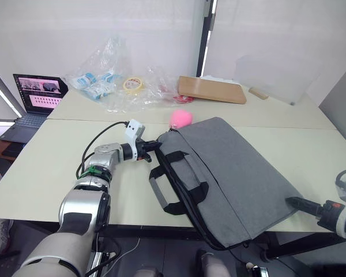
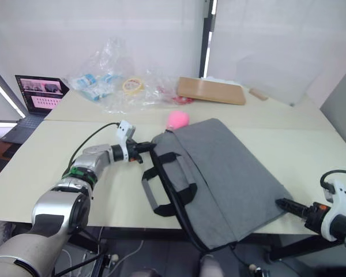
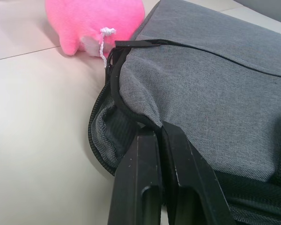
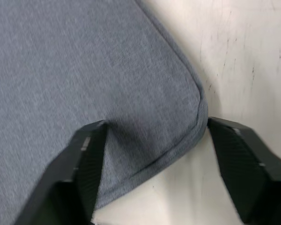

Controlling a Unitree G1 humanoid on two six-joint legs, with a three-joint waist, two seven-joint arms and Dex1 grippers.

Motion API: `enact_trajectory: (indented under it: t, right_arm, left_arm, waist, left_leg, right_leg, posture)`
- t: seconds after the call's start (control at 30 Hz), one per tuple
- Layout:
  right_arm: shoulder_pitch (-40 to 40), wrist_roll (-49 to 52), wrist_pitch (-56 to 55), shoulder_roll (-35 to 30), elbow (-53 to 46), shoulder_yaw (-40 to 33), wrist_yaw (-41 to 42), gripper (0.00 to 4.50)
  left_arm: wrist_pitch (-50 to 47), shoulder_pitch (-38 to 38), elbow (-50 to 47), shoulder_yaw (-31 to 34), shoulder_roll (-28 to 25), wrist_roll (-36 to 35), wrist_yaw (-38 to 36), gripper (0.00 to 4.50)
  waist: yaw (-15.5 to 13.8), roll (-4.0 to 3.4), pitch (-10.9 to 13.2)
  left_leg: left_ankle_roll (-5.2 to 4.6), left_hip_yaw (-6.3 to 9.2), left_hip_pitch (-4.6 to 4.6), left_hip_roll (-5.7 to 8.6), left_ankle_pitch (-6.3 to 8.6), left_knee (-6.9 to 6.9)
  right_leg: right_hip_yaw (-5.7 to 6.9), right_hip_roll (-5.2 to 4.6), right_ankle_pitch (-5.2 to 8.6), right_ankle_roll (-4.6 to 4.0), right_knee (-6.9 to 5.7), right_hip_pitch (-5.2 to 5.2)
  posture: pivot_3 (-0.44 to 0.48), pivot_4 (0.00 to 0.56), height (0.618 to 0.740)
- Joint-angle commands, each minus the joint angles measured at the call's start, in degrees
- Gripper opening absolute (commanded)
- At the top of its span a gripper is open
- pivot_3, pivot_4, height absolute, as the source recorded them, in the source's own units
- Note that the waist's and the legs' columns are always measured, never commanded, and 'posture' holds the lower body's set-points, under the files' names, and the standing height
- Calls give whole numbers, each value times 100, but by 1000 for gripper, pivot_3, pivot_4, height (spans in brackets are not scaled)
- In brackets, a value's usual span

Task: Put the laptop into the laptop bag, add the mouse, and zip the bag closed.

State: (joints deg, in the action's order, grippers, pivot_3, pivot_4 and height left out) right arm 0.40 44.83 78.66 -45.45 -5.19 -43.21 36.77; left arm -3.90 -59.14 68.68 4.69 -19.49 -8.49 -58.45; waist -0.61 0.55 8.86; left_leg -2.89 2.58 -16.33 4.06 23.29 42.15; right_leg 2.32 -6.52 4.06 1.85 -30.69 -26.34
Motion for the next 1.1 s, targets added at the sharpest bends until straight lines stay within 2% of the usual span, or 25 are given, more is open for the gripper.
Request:
enact_trajectory:
  t: [0.03, 0.2, 0.23, 0.43, 0.57, 0.67, 0.8, 0.9, 1.1]
  right_arm:
    - [-159, 136, 39, -183, 50, -27, 60, 1980]
    - [-493, 40, -68, -254, 289, 128, -56, 271]
    - [-654, 69, -60, -251, 327, 140, -94, 77]
    - [-1900, -267, -308, -118, 825, 620, -699, 77]
    - [-3243, -623, -502, 304, 1279, 1379, -1153, 77]
    - [-3935, -616, -1111, 818, 1927, 1238, -1136, 77]
    - [-4851, -1325, -1657, 826, 3077, 2166, -946, 77]
    - [-5308, -1644, -2068, 828, 3858, 2471, -785, 77]
    - [-5968, -2275, -2864, 904, 5072, 3075, -435, 77]
  left_arm:
    - [29, 155, -256, 98, -176, -29, -50, 0]
    - [-61, 417, -616, 99, -225, -66, -109, 0]
    - [-124, 527, -775, 126, -276, -110, -122, 0]
    - [-950, 1453, -2555, 212, -589, -468, -243, 0]
    - [-2044, 2625, -4736, 335, -985, -927, -139, 0]
    - [-2736, 3215, -5850, 454, -1220, -1240, 53, 0]
    - [-3785, 4102, -7458, 696, -1561, -1859, 227, 0]
    - [-4275, 4548, -8210, 752, -1729, -2240, 255, 0]
    - [-4673, 5298, -8964, 881, -2140, -2671, 193, 0]
  waist:
    - [29, -1, 0]
    - [101, -1, -1]
    - [128, -1, -1]
    - [219, -6, -2]
    - [337, -9, -4]
    - [327, -10, -3]
    - [320, -15, 0]
    - [311, -17, 1]
    - [376, -30, 8]
  left_leg:
    - [0, -2, -2, -1, 0, -7]
    - [0, -9, -3, -5, 0, -16]
    - [0, -10, -2, -5, 0, -16]
    - [0, -32, -1, -14, 0, -26]
    - [1, -64, -13, -22, 0, -28]
    - [1, -88, -19, -31, 0, -33]
    - [1, -99, -36, -20, 0, -35]
    - [2, -98, -40, -8, 0, -42]
    - [12, -103, -36, 11, 0, -51]
  right_leg:
    - [-2, 1, 0, 0, 0, 0]
    - [-6, 4, 0, 0, -1, 1]
    - [-6, 4, 0, 0, -1, 1]
    - [-22, 5, -1, -1, -5, -3]
    - [-57, 8, -2, -4, -20, -55]
    - [-82, 21, -4, -7, -27, -94]
    - [-82, 24, -4, -7, -27, -122]
    - [-66, 26, -1, -12, -25, -134]
    - [-7, 13, 12, -33, -28, -142]
  posture:
    - [0, 150, 740]
    - [0, 150, 740]
    - [0, 150, 740]
    - [0, 150, 740]
    - [0, 150, 740]
    - [0, 150, 740]
    - [0, 150, 740]
    - [0, 150, 740]
    - [0, 150, 740]
